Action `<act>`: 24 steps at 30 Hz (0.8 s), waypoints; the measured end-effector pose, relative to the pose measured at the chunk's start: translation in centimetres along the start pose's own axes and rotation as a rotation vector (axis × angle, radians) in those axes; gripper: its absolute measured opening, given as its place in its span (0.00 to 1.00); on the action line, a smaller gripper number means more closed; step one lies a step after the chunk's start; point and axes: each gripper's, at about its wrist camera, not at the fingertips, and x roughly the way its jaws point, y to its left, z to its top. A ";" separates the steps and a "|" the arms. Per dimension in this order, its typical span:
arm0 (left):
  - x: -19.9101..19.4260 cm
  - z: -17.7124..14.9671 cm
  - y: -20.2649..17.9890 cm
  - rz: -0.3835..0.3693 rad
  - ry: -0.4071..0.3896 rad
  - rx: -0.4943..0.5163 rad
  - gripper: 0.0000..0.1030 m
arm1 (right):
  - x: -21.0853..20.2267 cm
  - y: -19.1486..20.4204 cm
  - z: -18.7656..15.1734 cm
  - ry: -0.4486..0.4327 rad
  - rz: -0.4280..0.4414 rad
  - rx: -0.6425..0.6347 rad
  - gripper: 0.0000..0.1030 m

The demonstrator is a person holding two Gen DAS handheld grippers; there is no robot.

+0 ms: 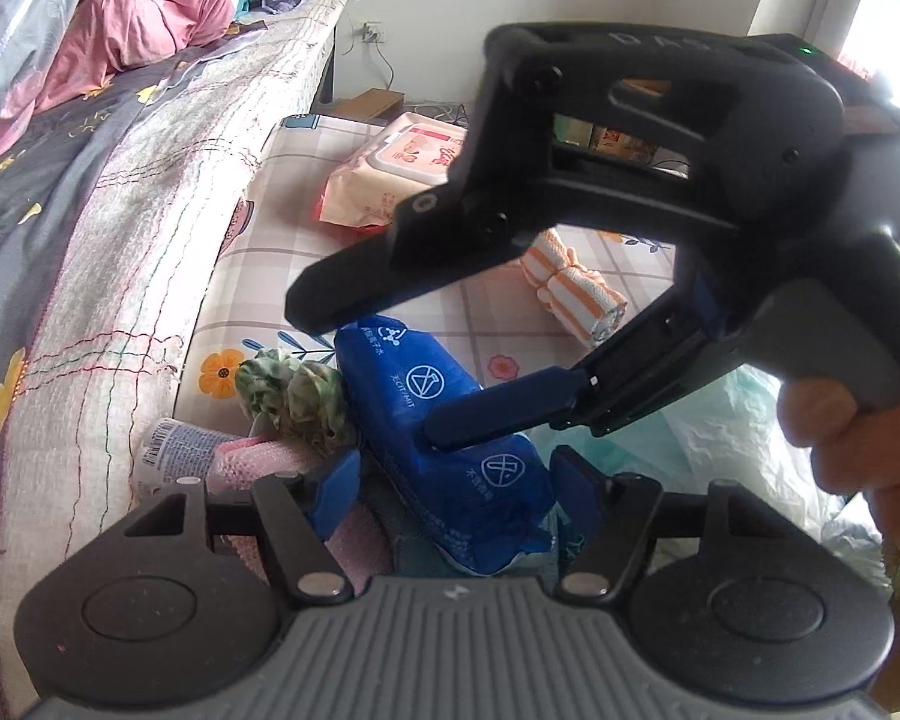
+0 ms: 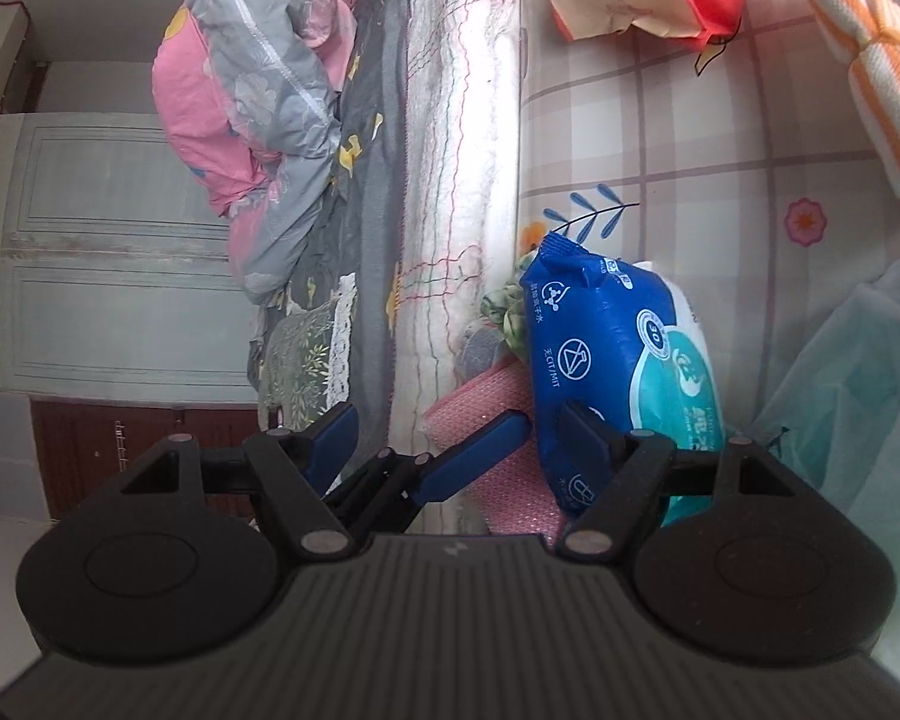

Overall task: Organize soft objects
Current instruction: 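Close the right tool on the blue diaper pack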

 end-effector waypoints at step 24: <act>-0.2 -0.7 1.4 -0.001 0.024 -0.038 0.44 | 2.5 -6.0 3.0 -0.062 -0.176 0.135 0.77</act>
